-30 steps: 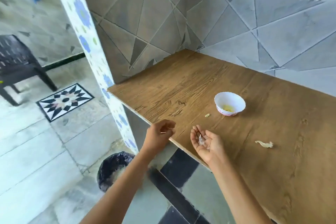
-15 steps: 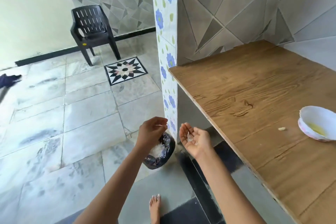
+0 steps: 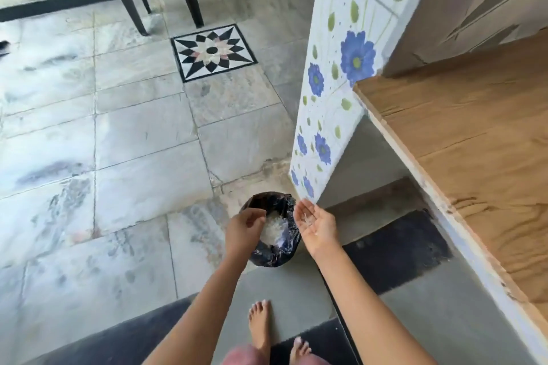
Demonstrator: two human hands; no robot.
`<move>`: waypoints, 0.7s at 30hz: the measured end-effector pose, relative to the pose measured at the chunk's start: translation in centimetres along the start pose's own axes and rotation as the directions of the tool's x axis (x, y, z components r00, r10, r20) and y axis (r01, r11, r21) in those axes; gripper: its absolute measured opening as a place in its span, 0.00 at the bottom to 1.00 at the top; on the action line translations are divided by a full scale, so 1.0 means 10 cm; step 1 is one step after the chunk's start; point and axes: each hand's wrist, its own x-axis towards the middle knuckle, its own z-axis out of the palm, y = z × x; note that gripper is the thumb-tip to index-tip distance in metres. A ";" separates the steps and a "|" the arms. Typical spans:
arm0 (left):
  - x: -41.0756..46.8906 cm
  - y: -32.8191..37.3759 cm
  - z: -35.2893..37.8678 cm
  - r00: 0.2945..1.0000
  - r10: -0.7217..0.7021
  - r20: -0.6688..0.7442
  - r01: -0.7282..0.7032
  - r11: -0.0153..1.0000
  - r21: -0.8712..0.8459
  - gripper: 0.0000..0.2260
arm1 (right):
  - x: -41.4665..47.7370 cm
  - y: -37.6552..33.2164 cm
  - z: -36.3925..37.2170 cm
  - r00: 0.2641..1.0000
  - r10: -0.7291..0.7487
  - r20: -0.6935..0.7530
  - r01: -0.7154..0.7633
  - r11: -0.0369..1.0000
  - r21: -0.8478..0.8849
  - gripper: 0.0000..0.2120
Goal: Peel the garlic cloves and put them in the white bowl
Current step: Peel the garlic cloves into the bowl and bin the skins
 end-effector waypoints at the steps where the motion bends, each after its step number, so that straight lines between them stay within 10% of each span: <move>1: 0.13 -0.14 0.09 1.000 -0.028 -0.005 0.028 1.000 0.006 0.07 | 0.22 0.05 -0.03 0.999 0.007 -0.031 -0.008 1.000 -0.030 0.15; 10: 1.73 -1.88 1.15 0.991 -0.132 0.039 0.129 0.990 0.061 0.07 | 2.56 0.59 -0.78 0.984 0.053 -0.172 -0.096 0.962 -0.254 0.15; 17: 2.51 -2.91 1.77 0.970 -0.058 0.235 -0.047 0.908 0.416 0.10 | 3.61 0.92 -1.29 0.964 0.192 -0.186 -0.260 0.832 -0.491 0.29; 21: 2.51 -2.85 1.80 0.989 0.014 0.144 -0.044 0.977 0.208 0.15 | 3.77 0.98 -1.46 0.946 0.235 -0.224 -0.315 0.833 -0.455 0.33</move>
